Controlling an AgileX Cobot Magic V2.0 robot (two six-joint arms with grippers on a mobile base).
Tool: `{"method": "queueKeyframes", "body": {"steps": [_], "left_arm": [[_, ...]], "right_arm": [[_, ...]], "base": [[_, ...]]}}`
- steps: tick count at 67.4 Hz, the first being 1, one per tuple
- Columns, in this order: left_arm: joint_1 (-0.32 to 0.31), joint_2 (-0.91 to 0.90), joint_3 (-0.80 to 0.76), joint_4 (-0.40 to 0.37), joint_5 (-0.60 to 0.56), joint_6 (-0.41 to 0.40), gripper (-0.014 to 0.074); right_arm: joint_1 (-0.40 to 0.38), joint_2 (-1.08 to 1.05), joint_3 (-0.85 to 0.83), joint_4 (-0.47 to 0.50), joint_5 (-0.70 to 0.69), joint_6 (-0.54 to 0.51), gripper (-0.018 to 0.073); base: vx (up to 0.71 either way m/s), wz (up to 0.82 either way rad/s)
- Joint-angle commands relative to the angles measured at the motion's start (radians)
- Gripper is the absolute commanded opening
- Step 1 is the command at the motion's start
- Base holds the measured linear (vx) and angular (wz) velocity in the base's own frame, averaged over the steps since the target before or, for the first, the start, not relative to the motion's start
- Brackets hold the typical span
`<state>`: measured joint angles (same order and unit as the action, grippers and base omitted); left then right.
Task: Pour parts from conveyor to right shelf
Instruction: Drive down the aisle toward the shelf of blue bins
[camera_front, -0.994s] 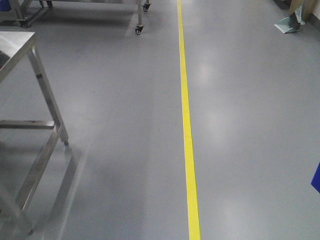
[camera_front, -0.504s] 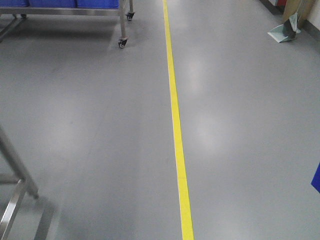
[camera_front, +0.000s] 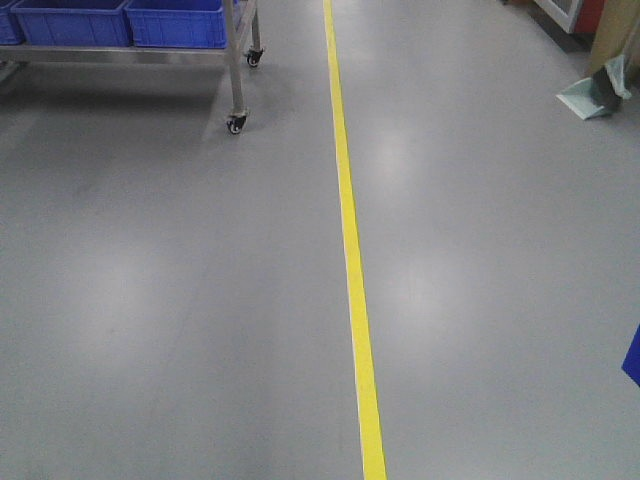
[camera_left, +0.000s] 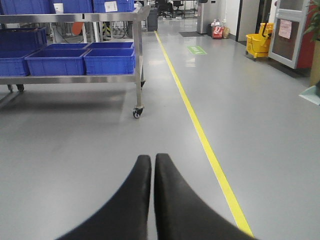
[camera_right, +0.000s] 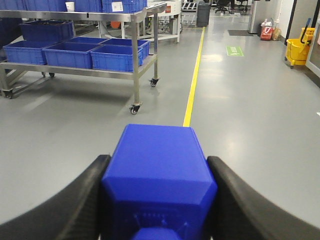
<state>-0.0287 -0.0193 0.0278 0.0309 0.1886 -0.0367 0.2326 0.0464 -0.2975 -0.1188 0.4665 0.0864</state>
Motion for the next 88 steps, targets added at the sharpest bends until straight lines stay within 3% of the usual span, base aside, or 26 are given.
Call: {"method": "queueKeyframes", "body": {"steps": [1, 88], "left_arm": [[-0.005, -0.004, -0.019, -0.001, -0.070, -0.007, -0.0006], [-0.005, -0.004, -0.019, -0.001, -0.070, -0.007, -0.0006]], "right_arm": [[-0.005, 0.012, -0.026, -0.015, -0.084, -0.006, -0.0008], [-0.005, 0.012, -0.026, -0.015, -0.084, -0.006, -0.0008]], "base": [[0.80, 0.04], [0.73, -0.02]]}}
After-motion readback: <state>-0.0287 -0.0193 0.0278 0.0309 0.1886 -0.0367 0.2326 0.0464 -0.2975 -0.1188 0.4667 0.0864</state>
